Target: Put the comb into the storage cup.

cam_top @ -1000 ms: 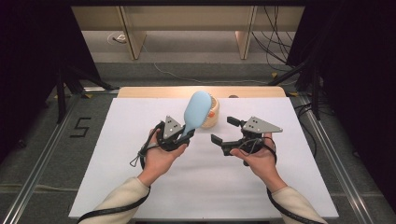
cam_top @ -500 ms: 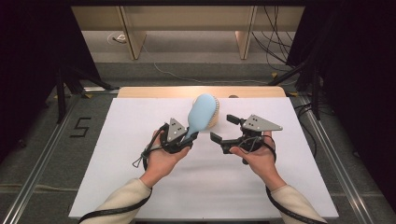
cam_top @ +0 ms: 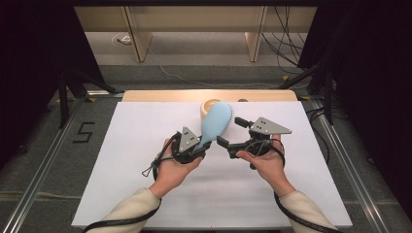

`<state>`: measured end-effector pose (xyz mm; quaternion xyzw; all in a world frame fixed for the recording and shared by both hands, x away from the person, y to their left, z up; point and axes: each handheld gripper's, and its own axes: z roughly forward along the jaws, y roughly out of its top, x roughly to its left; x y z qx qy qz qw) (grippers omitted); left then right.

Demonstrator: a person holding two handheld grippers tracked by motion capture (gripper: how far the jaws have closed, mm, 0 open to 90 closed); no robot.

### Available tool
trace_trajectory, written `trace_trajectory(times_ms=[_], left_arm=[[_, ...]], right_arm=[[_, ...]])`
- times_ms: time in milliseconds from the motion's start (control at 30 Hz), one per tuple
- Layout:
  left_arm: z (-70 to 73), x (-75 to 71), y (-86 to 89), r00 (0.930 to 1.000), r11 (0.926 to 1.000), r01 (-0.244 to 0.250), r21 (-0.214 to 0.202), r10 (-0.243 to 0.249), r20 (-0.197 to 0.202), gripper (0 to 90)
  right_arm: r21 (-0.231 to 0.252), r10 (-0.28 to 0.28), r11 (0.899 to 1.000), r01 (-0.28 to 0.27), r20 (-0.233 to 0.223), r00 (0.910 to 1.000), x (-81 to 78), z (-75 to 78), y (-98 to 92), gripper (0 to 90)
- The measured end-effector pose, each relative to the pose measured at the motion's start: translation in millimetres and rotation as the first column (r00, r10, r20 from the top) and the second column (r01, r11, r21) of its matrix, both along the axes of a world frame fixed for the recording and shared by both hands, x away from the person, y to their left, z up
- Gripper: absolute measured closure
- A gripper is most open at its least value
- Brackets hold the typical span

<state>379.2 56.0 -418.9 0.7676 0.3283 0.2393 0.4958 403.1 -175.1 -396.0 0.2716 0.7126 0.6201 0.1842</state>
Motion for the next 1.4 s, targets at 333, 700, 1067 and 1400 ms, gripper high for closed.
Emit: trace_trajectory(times_ms=[333, 700, 1067, 1400], left_arm=[[-3.4, -5.4, -7.5, 0.9997, 0.9996, 0.024, 0.017, -0.024, -0.002, 69.2], [-7.0, -11.5, -16.2, 0.9987, 0.9984, 0.052, 0.022, -0.051, -0.006, 69.2], [-10.5, -14.5, -20.2, 0.9979, 0.9976, 0.064, 0.028, -0.064, -0.01, 69.1], [-12.4, -15.5, -22.2, 0.9974, 0.997, 0.072, 0.029, -0.071, -0.014, 69.1]], right_arm=[[-0.004, -0.02, 1.0, 0.02, -0.023, 0.9995, 4.2, -1.0, 2.2, 3.4], [-0.012, -0.036, 0.999, 0.035, -0.05, 0.9981, 8.2, -3.5, 4.6, 3.7], [-0.022, -0.036, 0.999, 0.034, -0.072, 0.9968, 9.9, -6.4, 4.4, 7.4], [-0.017, -0.034, 0.999, 0.033, -0.077, 0.9965, 9.4, -7.1, 2.6, 20.8]])
